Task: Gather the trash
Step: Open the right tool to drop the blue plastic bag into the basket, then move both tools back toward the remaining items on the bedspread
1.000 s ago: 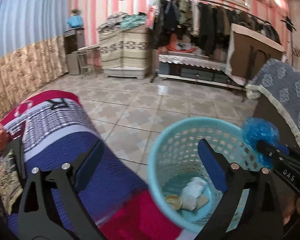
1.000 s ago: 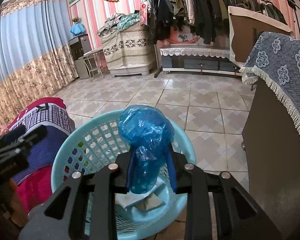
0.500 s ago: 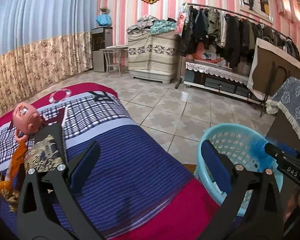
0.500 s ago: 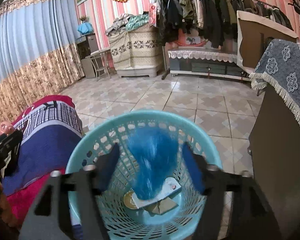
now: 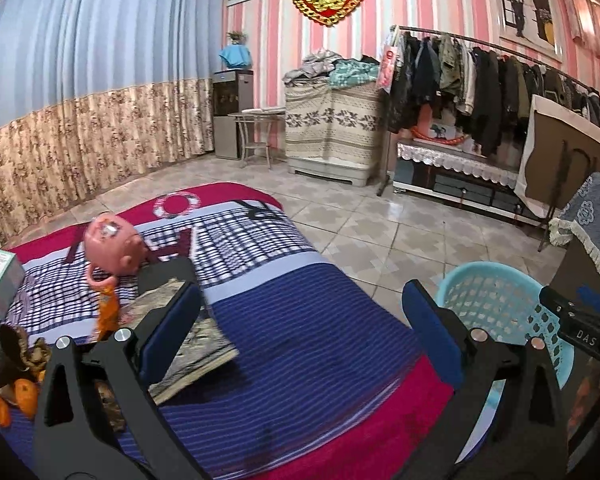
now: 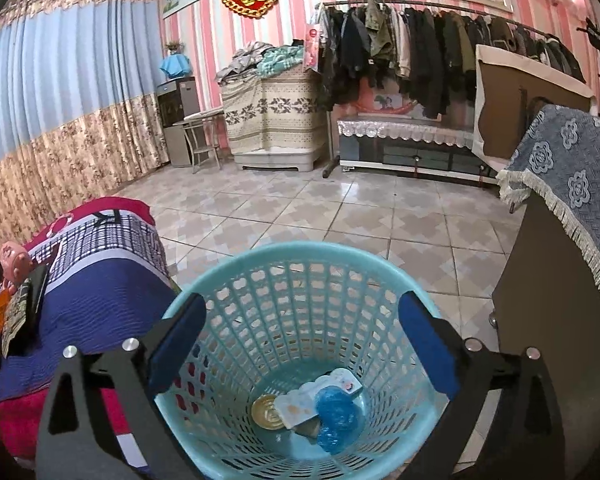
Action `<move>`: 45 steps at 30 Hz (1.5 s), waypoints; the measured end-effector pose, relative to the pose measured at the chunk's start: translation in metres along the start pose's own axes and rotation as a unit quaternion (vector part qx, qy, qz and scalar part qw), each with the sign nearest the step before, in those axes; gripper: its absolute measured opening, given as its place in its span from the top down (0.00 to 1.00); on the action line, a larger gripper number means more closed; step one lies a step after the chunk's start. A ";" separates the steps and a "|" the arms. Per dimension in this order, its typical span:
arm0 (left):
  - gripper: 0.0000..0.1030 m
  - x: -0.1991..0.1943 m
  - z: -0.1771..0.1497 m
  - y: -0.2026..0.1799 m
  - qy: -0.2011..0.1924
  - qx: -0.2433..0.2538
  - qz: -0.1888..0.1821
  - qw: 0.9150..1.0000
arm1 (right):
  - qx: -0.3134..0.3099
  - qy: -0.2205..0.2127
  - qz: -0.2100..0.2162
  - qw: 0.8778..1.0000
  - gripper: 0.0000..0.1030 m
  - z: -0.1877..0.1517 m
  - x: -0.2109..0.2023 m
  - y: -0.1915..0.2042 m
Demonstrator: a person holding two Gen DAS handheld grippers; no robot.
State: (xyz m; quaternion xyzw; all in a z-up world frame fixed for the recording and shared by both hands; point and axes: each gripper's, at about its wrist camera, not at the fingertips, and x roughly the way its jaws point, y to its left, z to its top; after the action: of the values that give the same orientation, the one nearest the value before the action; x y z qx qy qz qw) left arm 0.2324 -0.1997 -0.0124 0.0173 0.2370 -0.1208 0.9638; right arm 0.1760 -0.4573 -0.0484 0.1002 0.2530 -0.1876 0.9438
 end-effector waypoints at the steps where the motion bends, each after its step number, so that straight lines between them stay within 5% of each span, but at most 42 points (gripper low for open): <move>1: 0.05 -0.002 -0.001 0.004 0.000 -0.002 0.003 1.000 | -0.003 -0.001 0.002 1.000 0.08 0.000 -0.001 0.003; 23: 0.05 -0.072 -0.034 0.124 0.010 -0.038 0.096 0.995 | -0.113 -0.018 0.093 0.989 0.08 -0.016 -0.046 0.123; 39: 0.05 -0.116 -0.094 0.237 0.049 -0.086 0.203 0.974 | -0.170 0.004 0.178 0.969 0.04 -0.043 -0.056 0.192; 45: 0.05 -0.116 -0.107 0.268 0.064 -0.115 0.209 0.969 | -0.184 0.017 0.200 0.962 0.04 -0.057 -0.059 0.219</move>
State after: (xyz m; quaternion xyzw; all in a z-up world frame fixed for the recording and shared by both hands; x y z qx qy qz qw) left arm 0.1490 0.0956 -0.0601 -0.0373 0.3015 0.1127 0.9460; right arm 0.1919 -0.2244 -0.0462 -0.0232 0.2741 0.0567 0.9598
